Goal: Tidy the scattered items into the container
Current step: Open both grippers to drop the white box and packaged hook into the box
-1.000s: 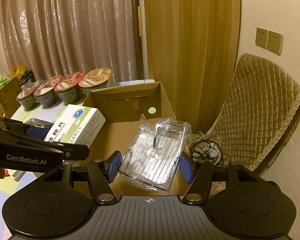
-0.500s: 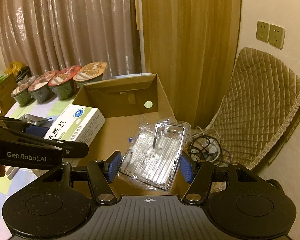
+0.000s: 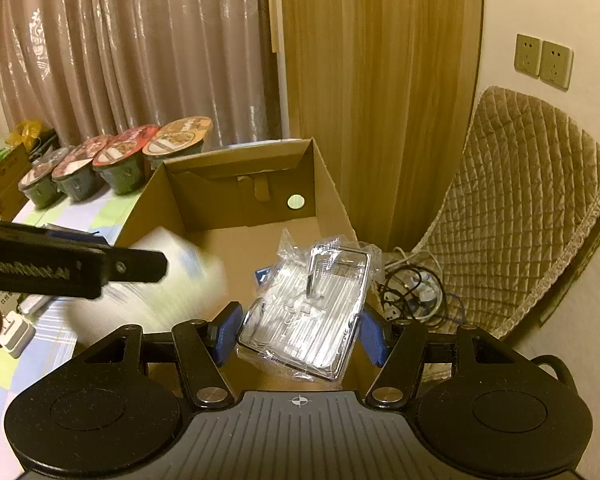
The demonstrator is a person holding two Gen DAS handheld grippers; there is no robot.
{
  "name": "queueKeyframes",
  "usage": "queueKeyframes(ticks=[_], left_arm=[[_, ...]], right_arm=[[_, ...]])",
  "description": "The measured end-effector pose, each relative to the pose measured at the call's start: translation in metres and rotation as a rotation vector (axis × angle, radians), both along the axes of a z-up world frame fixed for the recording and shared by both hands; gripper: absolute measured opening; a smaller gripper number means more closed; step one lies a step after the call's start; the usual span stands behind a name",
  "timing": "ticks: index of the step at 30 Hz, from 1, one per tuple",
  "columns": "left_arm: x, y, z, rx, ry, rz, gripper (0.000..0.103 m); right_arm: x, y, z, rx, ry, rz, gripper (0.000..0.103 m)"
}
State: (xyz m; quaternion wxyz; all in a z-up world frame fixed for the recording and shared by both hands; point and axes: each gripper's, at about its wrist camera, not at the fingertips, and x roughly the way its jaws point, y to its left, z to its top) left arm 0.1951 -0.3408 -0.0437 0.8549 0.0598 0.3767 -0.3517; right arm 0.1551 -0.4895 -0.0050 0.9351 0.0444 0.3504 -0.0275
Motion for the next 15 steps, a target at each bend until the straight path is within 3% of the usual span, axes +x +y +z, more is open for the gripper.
queueKeyframes(ticks=[15], left_arm=[[-0.005, 0.049, 0.003, -0.002, 0.007, 0.107, 0.074]], right_arm=[[0.004, 0.012, -0.002, 0.011, 0.0, 0.034, 0.064]])
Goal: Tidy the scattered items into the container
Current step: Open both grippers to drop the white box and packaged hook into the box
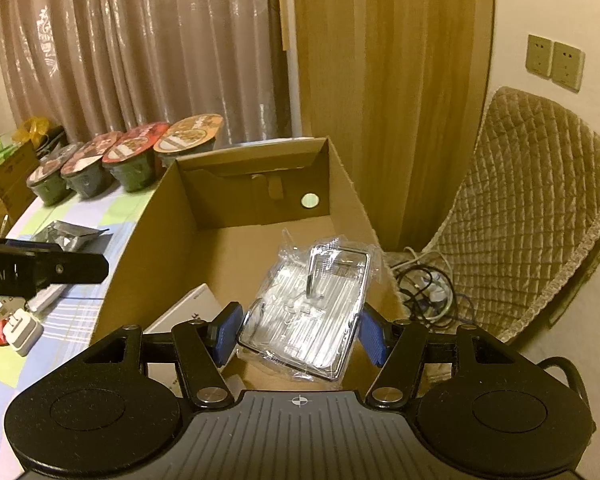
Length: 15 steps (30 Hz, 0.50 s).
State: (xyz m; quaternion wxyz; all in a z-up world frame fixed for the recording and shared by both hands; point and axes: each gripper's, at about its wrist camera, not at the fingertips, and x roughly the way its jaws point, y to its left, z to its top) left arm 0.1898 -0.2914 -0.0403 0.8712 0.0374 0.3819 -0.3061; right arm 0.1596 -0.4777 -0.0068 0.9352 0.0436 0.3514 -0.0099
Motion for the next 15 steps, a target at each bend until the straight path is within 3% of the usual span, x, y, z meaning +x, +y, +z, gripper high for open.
queueKeyframes(ticks=[5, 15], left_arm=[[-0.002, 0.006, -0.001, -0.005, 0.005, -0.006, 0.074], [-0.015, 0.03, -0.005, -0.001, 0.018, 0.014, 0.074]], right_arm=[[0.001, 0.009, 0.0, -0.016, -0.019, 0.046, 0.064], [-0.017, 0.014, 0.005, -0.013, -0.006, 0.018, 0.064]])
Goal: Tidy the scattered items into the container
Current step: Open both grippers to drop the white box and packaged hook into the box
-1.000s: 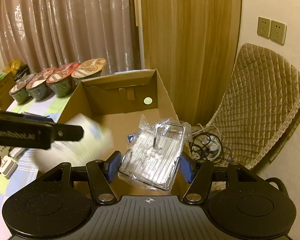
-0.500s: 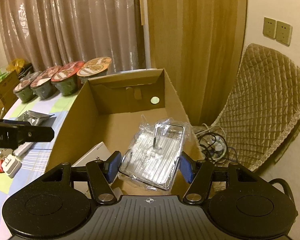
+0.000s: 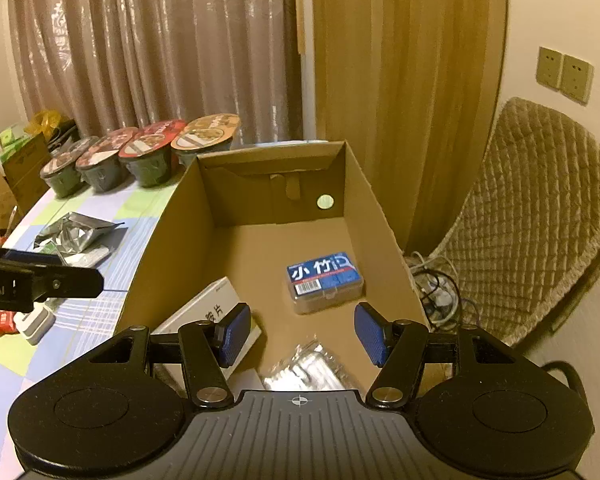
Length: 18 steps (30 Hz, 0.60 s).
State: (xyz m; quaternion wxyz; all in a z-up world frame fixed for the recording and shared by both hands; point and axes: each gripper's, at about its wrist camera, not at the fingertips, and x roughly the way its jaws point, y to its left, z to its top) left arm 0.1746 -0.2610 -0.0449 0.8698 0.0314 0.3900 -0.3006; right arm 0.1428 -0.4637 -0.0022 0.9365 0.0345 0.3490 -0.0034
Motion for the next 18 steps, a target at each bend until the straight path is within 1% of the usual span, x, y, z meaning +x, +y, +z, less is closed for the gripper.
queueKeyframes(ticks=[7, 15, 16, 17, 18], left_arm=[[-0.02, 0.021, 0.001, 0.014, 0.014, 0.016, 0.074], [-0.049, 0.061, 0.01, 0.036, 0.014, 0.048, 0.077], [-0.053, 0.067, 0.011, 0.042, 0.016, 0.057, 0.078], [-0.057, 0.073, 0.012, 0.047, 0.015, 0.065, 0.079], [-0.06, 0.079, 0.013, 0.053, 0.012, 0.072, 0.08]], right_arm=[[-0.024, 0.013, 0.012, 0.021, -0.016, -0.015, 0.064], [-0.052, 0.044, 0.029, 0.057, -0.029, 0.015, 0.065], [-0.055, 0.049, 0.03, 0.061, -0.03, 0.021, 0.071], [-0.059, 0.054, 0.031, 0.067, -0.034, 0.025, 0.091], [-0.063, 0.058, 0.033, 0.075, -0.047, 0.029, 0.096]])
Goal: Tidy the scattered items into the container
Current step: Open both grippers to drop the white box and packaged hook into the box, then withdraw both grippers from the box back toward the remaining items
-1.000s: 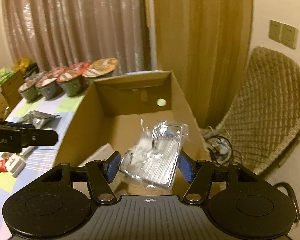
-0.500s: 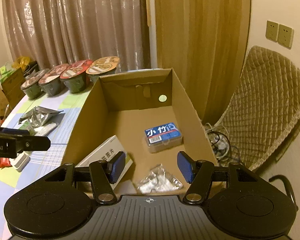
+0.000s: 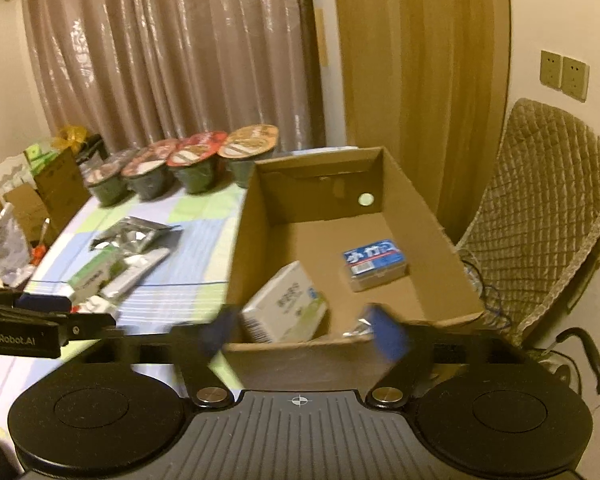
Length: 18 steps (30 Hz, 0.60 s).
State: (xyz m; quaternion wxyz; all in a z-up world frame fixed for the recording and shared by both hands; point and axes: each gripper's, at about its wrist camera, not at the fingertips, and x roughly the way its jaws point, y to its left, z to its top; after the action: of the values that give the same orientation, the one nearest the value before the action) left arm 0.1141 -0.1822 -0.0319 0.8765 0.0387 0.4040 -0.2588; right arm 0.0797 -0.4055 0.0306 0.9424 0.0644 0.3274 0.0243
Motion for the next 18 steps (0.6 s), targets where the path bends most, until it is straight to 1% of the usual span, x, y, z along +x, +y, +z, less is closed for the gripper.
queueKeyframes(ticks=[3, 7, 9, 15, 18], left_arm=[[-0.012, 0.019, 0.005, 0.021, -0.012, 0.018, 0.083], [-0.025, 0.046, 0.009, 0.036, -0.011, 0.057, 0.087], [-0.031, 0.059, 0.011, 0.043, -0.016, 0.073, 0.092], [-0.044, 0.092, 0.017, 0.051, -0.027, 0.115, 0.101], [-0.049, 0.109, 0.019, 0.054, -0.031, 0.141, 0.101]], right_arm=[[-0.009, 0.017, 0.003, 0.025, -0.002, 0.051, 0.096], [-0.017, 0.039, 0.006, 0.03, 0.002, 0.089, 0.096], [-0.021, 0.05, 0.007, 0.037, 0.005, 0.106, 0.096], [-0.032, 0.081, 0.01, 0.027, 0.01, 0.165, 0.096], [-0.035, 0.093, 0.01, 0.019, 0.016, 0.189, 0.096]])
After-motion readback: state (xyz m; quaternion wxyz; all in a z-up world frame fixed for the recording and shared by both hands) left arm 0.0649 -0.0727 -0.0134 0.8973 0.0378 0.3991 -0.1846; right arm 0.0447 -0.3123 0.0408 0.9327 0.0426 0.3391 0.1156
